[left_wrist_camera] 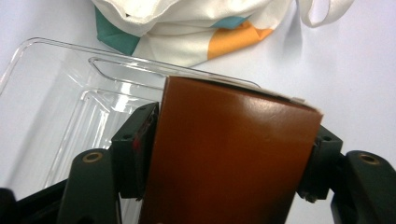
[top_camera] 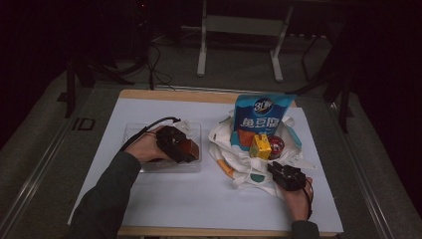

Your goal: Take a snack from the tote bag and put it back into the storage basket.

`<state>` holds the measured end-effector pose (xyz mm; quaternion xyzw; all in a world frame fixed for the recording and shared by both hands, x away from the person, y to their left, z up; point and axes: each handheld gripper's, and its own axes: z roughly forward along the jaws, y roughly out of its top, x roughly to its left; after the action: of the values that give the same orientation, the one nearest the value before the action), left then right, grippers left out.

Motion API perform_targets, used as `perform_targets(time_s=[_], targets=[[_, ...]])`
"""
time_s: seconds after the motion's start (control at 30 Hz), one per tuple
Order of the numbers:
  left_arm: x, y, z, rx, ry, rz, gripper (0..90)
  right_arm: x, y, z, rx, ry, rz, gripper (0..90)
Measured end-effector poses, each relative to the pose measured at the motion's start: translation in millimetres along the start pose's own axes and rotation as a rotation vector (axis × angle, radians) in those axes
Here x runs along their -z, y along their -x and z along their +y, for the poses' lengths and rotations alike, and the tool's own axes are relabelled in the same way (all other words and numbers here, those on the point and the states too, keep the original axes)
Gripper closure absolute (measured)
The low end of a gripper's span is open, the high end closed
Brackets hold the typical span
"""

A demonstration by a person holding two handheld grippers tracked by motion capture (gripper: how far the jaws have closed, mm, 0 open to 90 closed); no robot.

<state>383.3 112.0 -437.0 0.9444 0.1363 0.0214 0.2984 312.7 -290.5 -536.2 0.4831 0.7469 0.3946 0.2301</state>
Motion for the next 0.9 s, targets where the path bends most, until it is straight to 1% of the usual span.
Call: perform_targets(time_s=[0.1, 0.2, 0.43, 0.53, 0.67, 0.8, 0.87, 0.9], targets=[[-2.4, 0.3, 1.0, 0.013, 0.007, -0.008, 33.7, 0.1, -0.1, 0.0, -0.002, -0.001, 0.0, 70.6], [-7.0, 1.2, 2.5, 0.016, -0.005, -0.012, 33.0, 0.1, -0.1, 0.0, -0.003, -0.001, 0.001, 70.5], [-12.6, 4.7, 5.3, 0.015, 0.006, 0.002, 30.0, 0.1, 0.3, 0.0, -0.002, 0.0, 0.003, 70.3], [-13.3, 5.7, 6.3, 0.009, 0.005, 0.008, 29.2, 0.1, 0.4, 0.0, -0.002, 0.001, 0.003, 70.3], [-13.8, 6.0, 6.9, 0.015, 0.007, 0.01, 28.3, 0.1, 0.3, -0.1, -0.002, 0.001, 0.003, 70.3], [-12.3, 5.9, 6.8, 0.019, 0.026, 0.006, 27.5, 0.1, 0.4, 0.0, -0.002, 0.001, 0.004, 70.3], [-11.2, 6.7, 7.3, 0.022, 0.04, -0.002, 27.4, 0.1, 0.4, -0.1, -0.003, 0.001, 0.004, 70.2], [-10.5, 7.1, 7.9, 0.015, 0.037, 0.0, 27.0, 0.1, 0.6, -0.1, -0.002, 0.001, 0.004, 70.2]])
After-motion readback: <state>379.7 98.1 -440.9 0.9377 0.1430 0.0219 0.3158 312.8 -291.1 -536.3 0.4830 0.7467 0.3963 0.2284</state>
